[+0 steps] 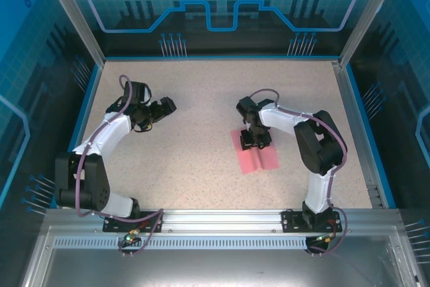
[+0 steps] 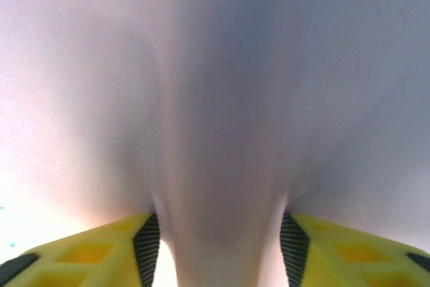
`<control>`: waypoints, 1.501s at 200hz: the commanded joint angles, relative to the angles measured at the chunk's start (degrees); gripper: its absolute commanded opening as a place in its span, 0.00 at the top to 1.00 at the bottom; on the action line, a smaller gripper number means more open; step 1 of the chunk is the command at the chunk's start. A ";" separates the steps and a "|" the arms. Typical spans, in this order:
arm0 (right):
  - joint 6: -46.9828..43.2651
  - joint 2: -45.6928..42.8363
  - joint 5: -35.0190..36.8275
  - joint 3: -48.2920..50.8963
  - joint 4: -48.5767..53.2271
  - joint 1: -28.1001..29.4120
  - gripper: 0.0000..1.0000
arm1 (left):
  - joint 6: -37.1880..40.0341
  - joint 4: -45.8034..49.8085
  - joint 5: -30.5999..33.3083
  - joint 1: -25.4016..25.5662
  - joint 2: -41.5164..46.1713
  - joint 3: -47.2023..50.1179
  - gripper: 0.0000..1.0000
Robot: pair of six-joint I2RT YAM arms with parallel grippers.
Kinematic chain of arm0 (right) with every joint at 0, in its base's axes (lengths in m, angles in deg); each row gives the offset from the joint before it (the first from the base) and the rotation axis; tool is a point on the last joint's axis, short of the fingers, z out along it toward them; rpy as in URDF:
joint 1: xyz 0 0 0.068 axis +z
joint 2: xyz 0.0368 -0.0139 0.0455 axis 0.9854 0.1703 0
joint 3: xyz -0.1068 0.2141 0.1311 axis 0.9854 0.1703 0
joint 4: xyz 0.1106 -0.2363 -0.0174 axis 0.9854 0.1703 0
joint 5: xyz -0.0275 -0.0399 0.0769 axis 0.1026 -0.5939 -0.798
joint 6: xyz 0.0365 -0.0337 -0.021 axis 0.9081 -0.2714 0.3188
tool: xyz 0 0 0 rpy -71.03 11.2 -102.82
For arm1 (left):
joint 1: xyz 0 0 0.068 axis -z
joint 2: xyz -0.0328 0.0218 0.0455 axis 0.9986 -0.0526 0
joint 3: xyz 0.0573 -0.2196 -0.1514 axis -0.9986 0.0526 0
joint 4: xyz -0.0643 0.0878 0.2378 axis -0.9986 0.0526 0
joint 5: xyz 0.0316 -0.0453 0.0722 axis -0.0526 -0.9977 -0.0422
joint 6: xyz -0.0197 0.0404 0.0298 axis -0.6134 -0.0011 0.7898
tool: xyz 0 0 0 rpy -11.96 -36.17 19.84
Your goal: Fold a paper plane with a square sheet of paper (pick it up from the middle)
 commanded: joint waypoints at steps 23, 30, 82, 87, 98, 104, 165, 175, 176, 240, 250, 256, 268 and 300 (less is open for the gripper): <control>5.66 -8.16 -9.54 2.32 -6.69 -0.82 0.68 | -2.05 -0.58 -3.66 1.67 1.50 2.86 0.02; 6.52 -9.55 -11.79 2.67 -8.23 -0.82 0.70 | -2.56 -1.45 -4.58 1.93 1.89 3.77 0.03; 12.10 -16.30 -29.47 5.86 -24.73 -0.91 0.70 | -8.66 -11.98 -12.18 5.10 3.50 9.87 0.11; 12.40 -15.99 -30.02 6.21 -25.72 -0.91 0.70 | -8.99 -13.02 -12.80 5.61 3.34 10.23 0.12; 12.67 -14.76 -29.99 6.75 -26.31 -0.91 0.69 | -9.71 -14.95 -13.65 7.04 2.77 10.58 0.14; 12.58 -13.87 -29.30 6.85 -26.03 -0.91 0.68 | -10.15 -15.65 -13.86 7.77 2.19 10.63 0.15; 10.76 -8.52 -20.66 9.34 -25.97 -0.99 0.65 | -15.15 -25.34 -16.44 16.20 -4.82 10.45 0.31; 10.20 -7.96 -19.53 9.30 -25.11 -0.99 0.63 | -15.75 -26.52 -16.68 17.46 -6.40 10.07 0.35; 10.17 -7.85 -19.49 9.31 -25.07 -0.99 0.63 | -15.84 -26.60 -16.69 17.58 -6.50 10.02 0.35; 10.95 -6.50 -15.36 9.79 -22.90 -1.16 0.56 | -17.53 -29.97 -17.33 23.46 -15.13 5.31 0.58; 10.87 -6.50 -14.69 9.68 -22.53 -1.09 0.56 | -17.64 -30.14 -17.62 23.82 -16.48 4.37 0.62; 10.94 -6.45 -14.48 9.75 -22.35 -1.11 0.56 | -17.61 -30.21 -17.97 23.92 -17.31 3.74 0.65; 11.03 -6.48 -14.16 9.85 -22.09 -1.04 0.56 | -18.03 -31.16 -18.86 23.98 -19.26 2.29 0.71; 11.12 -6.06 -13.83 9.76 -21.78 -1.09 0.59 | -18.68 -31.79 -20.30 24.53 -24.06 -1.28 0.82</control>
